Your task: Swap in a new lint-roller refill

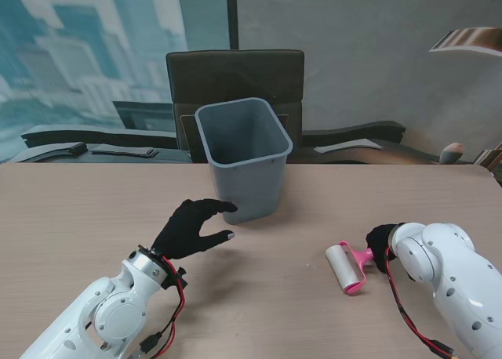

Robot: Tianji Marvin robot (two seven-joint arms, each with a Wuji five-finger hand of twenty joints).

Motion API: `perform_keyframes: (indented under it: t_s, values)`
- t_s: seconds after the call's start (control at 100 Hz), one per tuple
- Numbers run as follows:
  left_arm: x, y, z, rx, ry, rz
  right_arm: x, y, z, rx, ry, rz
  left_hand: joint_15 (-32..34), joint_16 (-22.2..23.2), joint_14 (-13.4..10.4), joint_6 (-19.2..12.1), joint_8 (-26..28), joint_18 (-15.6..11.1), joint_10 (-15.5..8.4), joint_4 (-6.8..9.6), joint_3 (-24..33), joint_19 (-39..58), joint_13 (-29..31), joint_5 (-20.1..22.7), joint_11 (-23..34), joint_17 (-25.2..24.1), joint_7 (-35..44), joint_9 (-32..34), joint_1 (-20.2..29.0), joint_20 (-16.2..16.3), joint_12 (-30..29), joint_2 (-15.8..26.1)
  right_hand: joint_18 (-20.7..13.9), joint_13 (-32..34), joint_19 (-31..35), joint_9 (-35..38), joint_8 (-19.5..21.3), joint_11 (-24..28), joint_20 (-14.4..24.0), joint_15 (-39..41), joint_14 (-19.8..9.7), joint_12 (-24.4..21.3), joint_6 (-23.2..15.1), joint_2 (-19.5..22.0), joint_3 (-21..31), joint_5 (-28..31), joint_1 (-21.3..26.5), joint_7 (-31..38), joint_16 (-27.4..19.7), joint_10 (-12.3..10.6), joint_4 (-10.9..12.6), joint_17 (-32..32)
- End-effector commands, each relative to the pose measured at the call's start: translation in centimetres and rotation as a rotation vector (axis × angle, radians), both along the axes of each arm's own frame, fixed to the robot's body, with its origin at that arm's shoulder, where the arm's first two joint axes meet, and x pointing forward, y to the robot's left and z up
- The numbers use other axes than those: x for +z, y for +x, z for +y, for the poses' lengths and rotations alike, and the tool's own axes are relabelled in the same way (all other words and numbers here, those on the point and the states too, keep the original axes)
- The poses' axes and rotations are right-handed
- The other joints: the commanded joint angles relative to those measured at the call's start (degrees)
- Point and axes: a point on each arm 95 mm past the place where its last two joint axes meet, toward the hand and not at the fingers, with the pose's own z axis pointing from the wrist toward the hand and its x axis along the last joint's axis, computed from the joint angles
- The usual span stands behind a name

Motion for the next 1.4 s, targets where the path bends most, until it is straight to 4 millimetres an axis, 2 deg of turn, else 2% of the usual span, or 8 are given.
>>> perform_keyframes:
  t_s: [0.0, 0.21, 0.58, 0.75, 0.86, 0.96, 1.39]
  values:
    - [-0.2, 0.0, -0.1, -0.006, 0.006, 0.014, -1.0, -0.9, 0.4, 0.012, -0.004, 0.036, 1.5, 0.8, -1.2, -0.1, 0.9, -0.7, -1.3, 0.81, 0.6, -0.3, 0.7, 0.5, 0.7, -0.2, 0.7, 1.5, 0.4, 0.6, 1.0, 2.7, -1.4, -2.5, 11.8, 9.7, 1.5, 11.3, 1.4, 10.0, -11.8, 5.1, -0.1, 1.3, 2.1, 2.6, 1.0, 3.1, 4.3, 8.7, -1.0, 2.8]
    - [-0.3, 0.0, -0.1, -0.007, 0.006, 0.022, -0.6, -0.6, 3.5, 0.083, 0.060, 0.049, 1.6, 0.8, -1.2, 0.0, 1.0, -0.7, -1.3, 0.85, 0.5, -0.2, 0.7, 0.6, 0.7, -0.1, 0.9, 1.6, 0.6, 0.6, 1.0, 2.7, -1.3, -2.5, 11.9, 9.7, 1.6, 11.2, 1.3, 10.0, -11.8, 5.2, -0.1, 1.4, 2.0, 2.6, 1.0, 3.1, 4.2, 8.7, -1.1, 2.8]
    - [-0.4, 0.0, 0.0, -0.007, 0.007, 0.022, -1.4, -0.3, 11.6, 0.205, 0.246, 0.084, 1.7, 0.8, -1.2, 0.0, 1.1, -0.8, -1.3, 0.85, 0.2, -0.2, 0.8, 0.7, 0.7, -0.1, 1.0, 1.7, 0.6, 0.6, 1.0, 2.9, -1.4, -2.5, 11.9, 9.7, 1.6, 11.2, 1.2, 10.0, -11.8, 5.3, -0.1, 1.5, 1.6, 2.5, 0.9, 3.1, 4.1, 8.7, -1.5, 2.8]
    - [-0.4, 0.0, 0.1, 0.000, 0.015, 0.016, -1.6, -0.4, 13.4, 0.236, 0.304, 0.102, 1.5, 0.8, -1.2, 0.0, 1.2, -0.8, -1.3, 0.88, 0.2, -0.2, 0.5, 0.8, 0.7, -0.2, 1.1, 1.4, 0.7, 0.6, 1.0, 2.9, -1.5, -2.5, 12.0, 9.7, 1.6, 11.2, 1.2, 10.1, -11.8, 5.3, -0.1, 1.5, 1.5, 2.5, 0.8, 3.0, 4.1, 8.7, -1.5, 2.8]
    - [-0.4, 0.0, 0.2, 0.005, 0.018, 0.013, -1.6, -0.3, 13.2, 0.225, 0.300, 0.094, 1.6, 0.8, -1.1, 0.1, 1.2, -0.8, -1.2, 0.90, 0.2, -0.2, 0.5, 0.8, 0.7, -0.3, 1.2, 1.4, 0.8, 0.6, 1.1, 2.9, -1.5, -2.5, 12.0, 9.7, 1.6, 11.2, 1.1, 10.1, -11.8, 5.3, -0.1, 1.4, 1.6, 2.5, 0.8, 3.0, 4.1, 8.7, -1.6, 2.8]
    - [-0.4, 0.0, 0.3, 0.009, 0.019, 0.014, -1.4, -0.3, 12.2, 0.204, 0.279, 0.081, 1.6, 0.8, -1.2, 0.1, 1.3, -0.8, -1.2, 0.93, 0.2, -0.1, 0.5, 0.8, 0.8, -0.3, 1.3, 1.4, 0.9, 0.6, 1.1, 2.9, -1.5, -2.5, 12.0, 9.7, 1.6, 11.2, 1.1, 10.1, -11.8, 5.3, -0.1, 1.4, 1.6, 2.5, 0.8, 3.0, 4.1, 8.7, -1.6, 2.8]
    - [-0.5, 0.1, 0.3, 0.014, 0.021, 0.012, -1.0, 0.2, 4.3, 0.051, 0.053, -0.007, 1.8, 0.8, -1.2, 0.2, 1.6, -0.7, -1.3, 1.02, 0.3, 0.0, 0.6, 1.0, 1.0, -0.3, 2.1, 1.6, 1.0, 0.6, 1.2, 3.0, -1.5, -2.5, 12.0, 9.4, 1.7, 11.0, 1.1, 10.1, -11.5, 5.3, 0.0, 1.3, 1.5, 2.5, 0.9, 3.0, 4.0, 8.9, -1.8, 2.8]
